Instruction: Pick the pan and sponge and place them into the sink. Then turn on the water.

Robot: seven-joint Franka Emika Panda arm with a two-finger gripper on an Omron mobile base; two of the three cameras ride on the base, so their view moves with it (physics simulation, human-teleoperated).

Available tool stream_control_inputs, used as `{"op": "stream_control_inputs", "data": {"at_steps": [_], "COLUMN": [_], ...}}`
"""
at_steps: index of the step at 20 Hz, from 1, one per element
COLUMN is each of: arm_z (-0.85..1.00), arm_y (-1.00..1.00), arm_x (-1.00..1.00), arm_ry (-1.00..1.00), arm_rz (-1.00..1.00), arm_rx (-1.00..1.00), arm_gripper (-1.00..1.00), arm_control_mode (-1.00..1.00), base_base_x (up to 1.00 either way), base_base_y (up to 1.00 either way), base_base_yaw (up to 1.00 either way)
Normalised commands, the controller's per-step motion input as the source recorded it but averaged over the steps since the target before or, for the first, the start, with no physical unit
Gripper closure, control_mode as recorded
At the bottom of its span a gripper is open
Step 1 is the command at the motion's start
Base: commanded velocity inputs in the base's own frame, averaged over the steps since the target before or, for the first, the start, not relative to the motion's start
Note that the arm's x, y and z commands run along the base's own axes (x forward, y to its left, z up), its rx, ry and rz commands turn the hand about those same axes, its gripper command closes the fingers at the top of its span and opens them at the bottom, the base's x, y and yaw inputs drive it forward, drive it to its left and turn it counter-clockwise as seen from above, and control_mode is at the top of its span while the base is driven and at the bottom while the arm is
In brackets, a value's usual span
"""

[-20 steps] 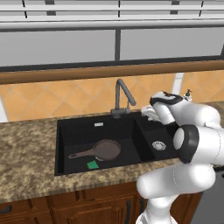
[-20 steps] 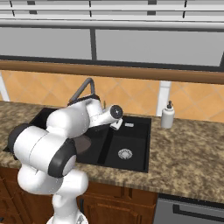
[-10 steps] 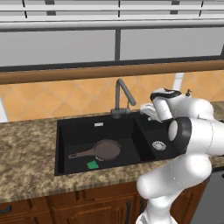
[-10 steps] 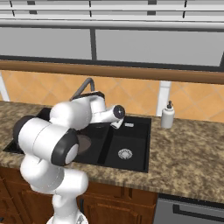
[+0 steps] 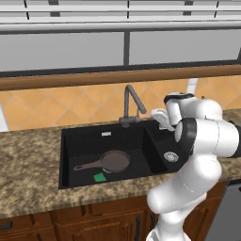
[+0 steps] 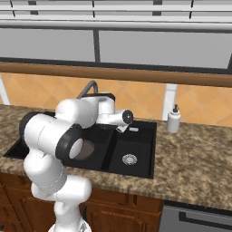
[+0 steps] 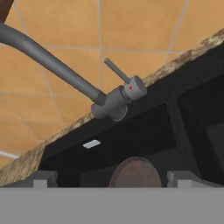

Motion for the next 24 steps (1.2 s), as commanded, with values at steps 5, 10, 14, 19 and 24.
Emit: {"op": "stream_control_inputs", "data": {"at_steps": [5,10,14,19,24], "arm_z": [-0.05,-0.06,-0.06,-0.05,-0.03], "arm_y": [0.02,0.01,0.1,0.24,0.15], "arm_x": [0.19,0.18,0.15,0.12,0.24], "arm_ry": [0.0,0.0,0.0,0.0,0.0], "arm_rz": [0.0,0.0,0.0,0.0,0.0], "arm_rx": [0.01,0.0,0.0,0.0,0.0], "arm_gripper": [-1.0,-1.0,-1.0,-1.0,-1.0], "arm_control_mode": [-1.0,-1.0,-1.0,-1.0,-1.0], "base_base_x": [0.0,0.0,0.0,0.0,0.0], "base_base_y": [0.0,0.0,0.0,0.0,0.0], "base_base_yaw": [0.0,0.0,0.0,0.0,0.0]}}
